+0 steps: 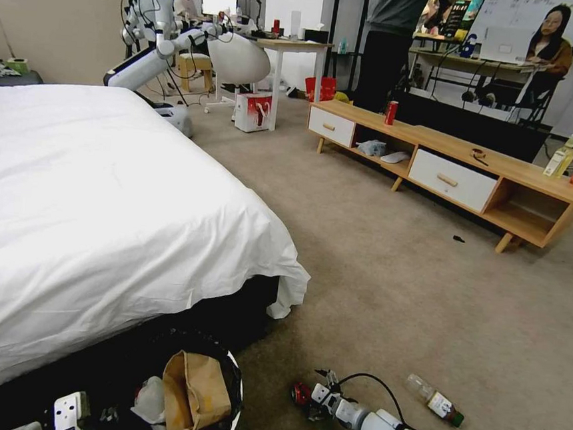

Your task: Pick up the trash bin and place the garbage on the floor into it.

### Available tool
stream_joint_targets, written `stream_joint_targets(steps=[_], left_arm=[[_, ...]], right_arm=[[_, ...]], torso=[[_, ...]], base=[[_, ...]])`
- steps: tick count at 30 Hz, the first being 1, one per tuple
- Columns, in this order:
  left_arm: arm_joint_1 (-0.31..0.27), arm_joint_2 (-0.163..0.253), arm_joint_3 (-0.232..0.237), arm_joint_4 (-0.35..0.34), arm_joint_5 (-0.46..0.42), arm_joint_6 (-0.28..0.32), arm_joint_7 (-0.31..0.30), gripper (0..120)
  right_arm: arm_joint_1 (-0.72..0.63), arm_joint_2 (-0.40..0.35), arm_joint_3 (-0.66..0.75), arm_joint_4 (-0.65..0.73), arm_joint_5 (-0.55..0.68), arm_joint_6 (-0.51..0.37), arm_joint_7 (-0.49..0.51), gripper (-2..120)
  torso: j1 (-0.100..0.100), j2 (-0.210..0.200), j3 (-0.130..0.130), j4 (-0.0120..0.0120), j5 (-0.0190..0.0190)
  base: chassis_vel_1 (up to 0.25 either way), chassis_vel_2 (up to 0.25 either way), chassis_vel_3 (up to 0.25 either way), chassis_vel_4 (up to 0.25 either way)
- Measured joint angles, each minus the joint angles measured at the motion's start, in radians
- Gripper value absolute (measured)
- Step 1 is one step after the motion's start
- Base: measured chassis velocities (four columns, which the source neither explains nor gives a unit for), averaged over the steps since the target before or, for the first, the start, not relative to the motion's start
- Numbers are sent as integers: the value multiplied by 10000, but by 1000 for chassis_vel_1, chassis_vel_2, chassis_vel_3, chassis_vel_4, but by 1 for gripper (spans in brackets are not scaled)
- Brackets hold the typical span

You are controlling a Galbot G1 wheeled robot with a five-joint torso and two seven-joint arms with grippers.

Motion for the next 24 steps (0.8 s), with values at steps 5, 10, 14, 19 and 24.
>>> stream_joint_targets(steps=[5,10,14,19,24], left_arm=[[-11,0,25,5,48,0,-3,1],[5,0,32,-4,82,0,-3,1],[25,0,40,-23,110,1,-4,1],[25,0,51,-23,129,5,-3,1],[-11,0,89,21,162,17,-3,1]], right_arm=[[-56,-168,-11,195,96,3,-17,61],[-115,-216,-14,285,186,3,-21,47],[-216,-226,5,301,244,6,-3,30],[-320,-334,18,393,335,21,20,17],[-414,-575,8,589,674,-66,41,14]], torso=[[0,0,0,0,0],[0,0,1,-1,-1],[0,0,0,-3,-3],[0,0,-1,2,1],[0,0,0,-1,0]], base=[[0,0,0,0],[0,0,0,0],[0,0,0,0],[0,0,0,0],[0,0,0,0]])
